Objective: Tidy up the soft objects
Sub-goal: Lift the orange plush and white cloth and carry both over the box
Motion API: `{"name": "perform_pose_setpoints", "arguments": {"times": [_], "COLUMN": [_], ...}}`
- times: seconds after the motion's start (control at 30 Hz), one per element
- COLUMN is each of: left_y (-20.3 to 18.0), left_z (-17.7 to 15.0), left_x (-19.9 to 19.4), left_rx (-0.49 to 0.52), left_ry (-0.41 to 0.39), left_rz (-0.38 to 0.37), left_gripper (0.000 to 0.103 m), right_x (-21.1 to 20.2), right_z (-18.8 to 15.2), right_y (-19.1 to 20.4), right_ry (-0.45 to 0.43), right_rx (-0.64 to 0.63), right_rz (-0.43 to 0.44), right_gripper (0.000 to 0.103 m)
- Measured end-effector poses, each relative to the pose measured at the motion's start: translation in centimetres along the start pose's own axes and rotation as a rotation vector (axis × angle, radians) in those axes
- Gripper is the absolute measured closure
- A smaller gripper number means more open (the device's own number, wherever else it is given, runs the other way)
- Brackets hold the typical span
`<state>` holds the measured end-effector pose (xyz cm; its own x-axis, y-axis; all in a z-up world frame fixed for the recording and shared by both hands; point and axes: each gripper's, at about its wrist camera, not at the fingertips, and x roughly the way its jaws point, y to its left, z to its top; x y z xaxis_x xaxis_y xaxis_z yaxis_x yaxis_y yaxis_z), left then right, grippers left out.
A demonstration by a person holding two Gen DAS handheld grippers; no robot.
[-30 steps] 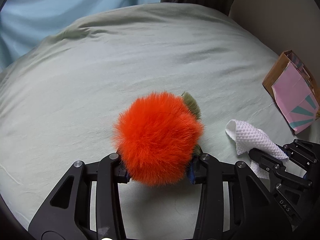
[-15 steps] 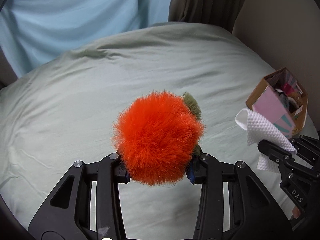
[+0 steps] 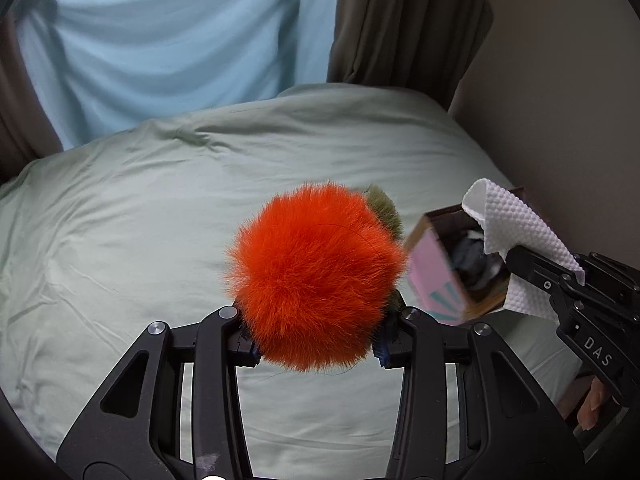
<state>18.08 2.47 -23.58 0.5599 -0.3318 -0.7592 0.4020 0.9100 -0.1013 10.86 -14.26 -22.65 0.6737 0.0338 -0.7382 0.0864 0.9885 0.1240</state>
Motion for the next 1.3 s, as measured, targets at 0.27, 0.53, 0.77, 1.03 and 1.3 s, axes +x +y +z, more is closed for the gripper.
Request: {"name": "perform_pose_setpoints", "arguments": {"times": [0.27, 0.53, 0.77, 1.03, 1.3], "left_y": [-9.7, -19.2, -24.5, -27.3, -27.1], "left_z": [1.2, 2.3, 3.0, 3.5, 2.9], "left_x": [-1.8, 1.2, 5.8, 12.7, 19.2], "left_rx": [-0.010, -0.027, -0.029, -0.029, -0.029], "left_ry": [-0.004, 0.001, 0.067, 0.180, 0.301], "left_rz": [-0.038, -0.052, -0.054, -0.035, 0.001], "left_gripper": [0.067, 0.067, 0.067, 0.067, 0.067], "right_x": [-5.1, -5.4, -2.9, 2.9, 9.0], "right_z": [1.8, 2.3, 3.2, 3.5, 3.1], "right_y": [-8.6, -17.5, -24.1, -29.2, -31.2], "right_ry": [-0.007, 0.041, 0.106, 0.216, 0.350], "right_rx": [0.031, 0.030, 0.020, 0.040, 0.047], "right_rz": [-0.038, -0.053, -0.056, -0.042, 0.019], "right_gripper": [0.089, 0.089, 0.089, 0.089, 0.089]}}
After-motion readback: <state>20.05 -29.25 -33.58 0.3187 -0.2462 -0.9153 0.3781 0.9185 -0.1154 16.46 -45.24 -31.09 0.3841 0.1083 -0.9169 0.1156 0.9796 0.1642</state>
